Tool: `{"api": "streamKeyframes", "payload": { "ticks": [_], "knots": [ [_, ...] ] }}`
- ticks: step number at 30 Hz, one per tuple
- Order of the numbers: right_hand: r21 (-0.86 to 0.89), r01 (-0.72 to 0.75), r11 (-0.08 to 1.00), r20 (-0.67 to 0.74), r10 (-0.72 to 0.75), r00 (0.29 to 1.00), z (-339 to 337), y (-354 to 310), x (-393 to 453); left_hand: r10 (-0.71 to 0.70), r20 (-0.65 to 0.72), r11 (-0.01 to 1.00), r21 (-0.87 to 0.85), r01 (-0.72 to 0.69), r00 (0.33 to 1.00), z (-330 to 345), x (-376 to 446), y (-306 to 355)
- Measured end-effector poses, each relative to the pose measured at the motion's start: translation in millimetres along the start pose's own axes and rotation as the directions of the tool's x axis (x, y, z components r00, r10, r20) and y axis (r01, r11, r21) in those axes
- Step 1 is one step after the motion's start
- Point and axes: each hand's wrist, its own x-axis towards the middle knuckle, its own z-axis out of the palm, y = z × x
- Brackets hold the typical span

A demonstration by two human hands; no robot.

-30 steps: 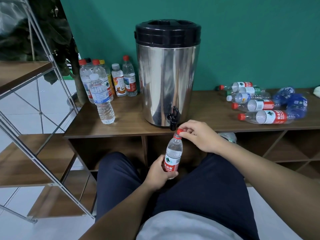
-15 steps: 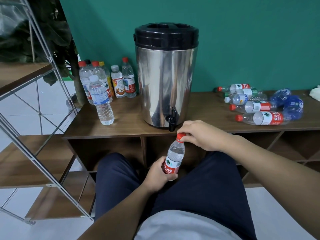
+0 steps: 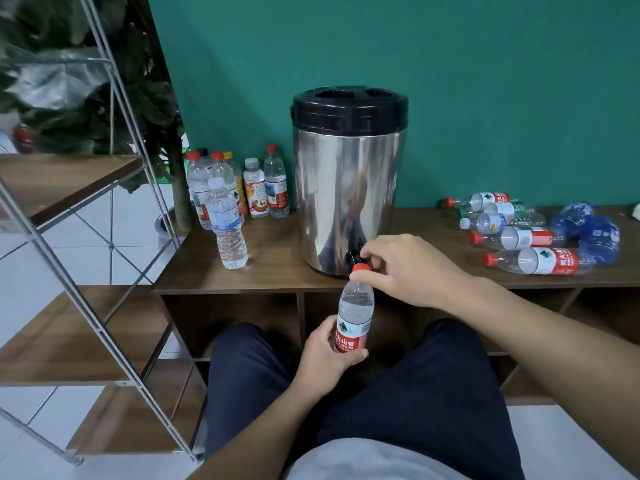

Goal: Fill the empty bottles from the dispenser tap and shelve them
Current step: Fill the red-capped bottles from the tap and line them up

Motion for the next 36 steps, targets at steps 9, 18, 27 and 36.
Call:
{"api": "streamKeyframes", "payload": {
  "ticks": [9, 18, 27, 36],
  "knots": [
    [-0.01, 0.219, 0.976, 0.131, -0.215, 0.968, -20, -26, 20, 0.03, 0.009, 0.999, 0.015, -0.031, 0.999, -31, -8, 22],
    [0.016, 0.268, 0.963, 0.2, -0.265, 0.943, -36, -52, 58, 0.009, -0.026, 0.999, -0.043, -0.01, 1.0, -74, -11, 35],
    [-0.111, 0.202, 0.973, 0.087, -0.193, 0.977, -26, -90, 99, 0.003, -0.161, 0.999, -0.031, -0.008, 0.987, -104, -5, 42],
    [0.035, 0.037, 0.999, -0.227, -0.028, 0.973, 6, -107, 122, 0.069, -0.392, 0.991, 0.129, -0.02, 0.918, -115, 9, 42]
  ]
}}
